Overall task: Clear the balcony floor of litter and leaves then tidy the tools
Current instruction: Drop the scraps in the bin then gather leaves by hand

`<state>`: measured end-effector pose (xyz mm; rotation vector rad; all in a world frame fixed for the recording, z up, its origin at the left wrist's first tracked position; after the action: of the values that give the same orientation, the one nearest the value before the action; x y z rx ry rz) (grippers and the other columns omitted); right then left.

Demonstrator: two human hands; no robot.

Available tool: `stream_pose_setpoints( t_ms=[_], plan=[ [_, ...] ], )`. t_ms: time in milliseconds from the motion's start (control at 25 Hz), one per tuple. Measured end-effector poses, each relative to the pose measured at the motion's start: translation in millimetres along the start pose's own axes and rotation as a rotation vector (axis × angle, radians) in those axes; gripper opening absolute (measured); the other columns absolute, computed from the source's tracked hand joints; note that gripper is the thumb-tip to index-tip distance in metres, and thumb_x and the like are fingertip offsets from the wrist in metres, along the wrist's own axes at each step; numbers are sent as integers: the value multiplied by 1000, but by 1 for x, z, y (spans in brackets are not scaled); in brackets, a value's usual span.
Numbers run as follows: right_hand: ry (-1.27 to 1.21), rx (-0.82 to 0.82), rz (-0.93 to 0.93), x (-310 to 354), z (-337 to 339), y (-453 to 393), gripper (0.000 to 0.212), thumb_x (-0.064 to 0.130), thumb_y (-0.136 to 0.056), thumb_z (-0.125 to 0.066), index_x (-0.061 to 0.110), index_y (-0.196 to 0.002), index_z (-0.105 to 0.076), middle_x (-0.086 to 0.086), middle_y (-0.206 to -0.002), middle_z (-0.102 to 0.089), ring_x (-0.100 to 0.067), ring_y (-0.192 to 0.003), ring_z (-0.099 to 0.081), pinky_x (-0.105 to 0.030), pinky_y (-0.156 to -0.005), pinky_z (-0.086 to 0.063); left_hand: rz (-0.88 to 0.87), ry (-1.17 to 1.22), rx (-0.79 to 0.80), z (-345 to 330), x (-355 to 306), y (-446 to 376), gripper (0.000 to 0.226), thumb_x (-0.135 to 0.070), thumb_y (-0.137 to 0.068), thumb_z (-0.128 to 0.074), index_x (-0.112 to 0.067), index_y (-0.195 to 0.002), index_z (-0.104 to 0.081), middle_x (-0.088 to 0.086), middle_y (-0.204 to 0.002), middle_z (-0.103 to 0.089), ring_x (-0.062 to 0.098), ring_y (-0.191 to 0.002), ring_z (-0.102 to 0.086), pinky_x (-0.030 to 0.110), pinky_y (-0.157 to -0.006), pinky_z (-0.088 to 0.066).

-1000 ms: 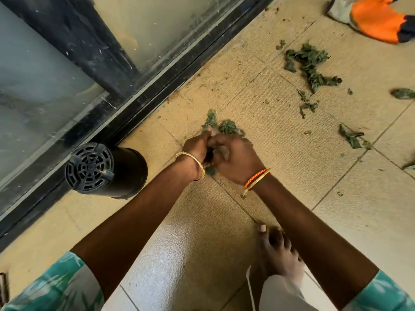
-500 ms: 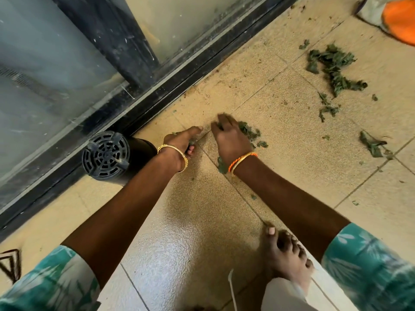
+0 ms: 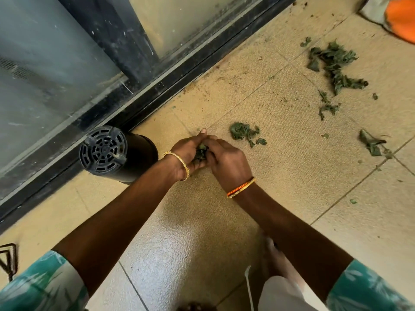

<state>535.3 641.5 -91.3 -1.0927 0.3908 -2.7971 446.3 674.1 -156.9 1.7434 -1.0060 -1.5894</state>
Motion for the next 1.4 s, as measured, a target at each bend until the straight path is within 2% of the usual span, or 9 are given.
stream_pose_setpoints(
  t_ms=[120,280,440,520,720,920,1080,1240,1400],
  plan=[
    [94,58,-30,-5,-1,6,35,9,-78,-63,6,-113,-59,-11,-89,-67,-28,-84,-64,-36,-75,-49,-21,-60,-75,1,-3,-2,33,-34,-93,-58,-4,-103,-68,6,-81,-66,15,-67,-63,21,-48,-52],
    [100,130,-111,-25,21,-3,38,27,-83,-48,15,-118,-57,-7,-124,-58,-29,-125,-41,-48,-99,-27,-69,-5,-131,0,-19,-2,23,-28,-91,-62,-11,-76,-62,-2,-53,-60,8,-43,-55,15,-39,-44],
    [357,524,-149,-63,19,-8,73,9,-75,-56,24,-143,-34,-8,-156,-15,-36,-143,-4,-59,-109,-12,-60,-9,-149,-6,-22,-7,30,-32,-93,-59,-14,-69,-56,-7,-41,-47,5,-34,-42,13,-36,-35],
    [391,616,-147,-79,15,4,80,0,-76,-56,24,-147,-26,-7,-157,-11,-36,-143,-4,-57,-111,-16,-61,3,-147,-10,-21,-10,32,-33,-93,-59,-14,-68,-55,-7,-42,-45,6,-33,-40,13,-37,-33],
    [219,156,-4,-88,35,26,35,4,-87,-41,0,-112,-65,-24,-118,-61,-43,-105,-59,-47,-83,-53,-43,5,-105,-23,-18,-10,33,-34,-93,-58,-13,-68,-56,-3,-53,-49,10,-44,-48,16,-41,-42],
    [146,-7,-48,-92,48,17,19,-7,-73,-65,-1,-90,-73,-20,-92,-70,-38,-81,-65,-39,-72,-56,-48,75,-76,-37,-23,-3,35,-35,-95,-54,-6,-75,-57,6,-66,-63,17,-50,-67,21,-46,-53],
    [-90,-192,-207,-76,67,6,18,-4,-75,-64,2,-89,-74,-15,-89,-68,-18,-78,-62,-14,-71,-47,-17,-99,-18,-44,-20,1,41,-44,-94,-51,-5,-86,-62,12,-79,-69,17,-58,-69,20,-45,-52],
    [-164,-66,-181,-45,43,-10,16,-6,-75,-64,3,-85,-73,-14,-86,-64,-21,-77,-60,-27,-68,-51,4,-139,62,-52,-16,4,46,-53,-90,-53,-10,-79,-62,3,-66,-65,11,-54,-61,18,-42,-48],
    [-225,-3,-229,-51,51,-16,19,0,-84,-56,7,-92,-71,-5,-89,-71,-12,-80,-63,-27,-73,-53,1,-126,-28,-32,-20,0,28,-31,-92,-59,-14,-70,-58,-2,-53,-58,8,-43,-50,16,-37,-37]
  ],
)
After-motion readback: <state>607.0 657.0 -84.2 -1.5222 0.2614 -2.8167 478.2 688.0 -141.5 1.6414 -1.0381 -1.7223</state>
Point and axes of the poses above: each hand's wrist, its own y-axis away from the middle knuckle, its own z-axis out of the back of the hand, x = y × z, the point moved 7 cm from there along -y, towards the middle knuckle
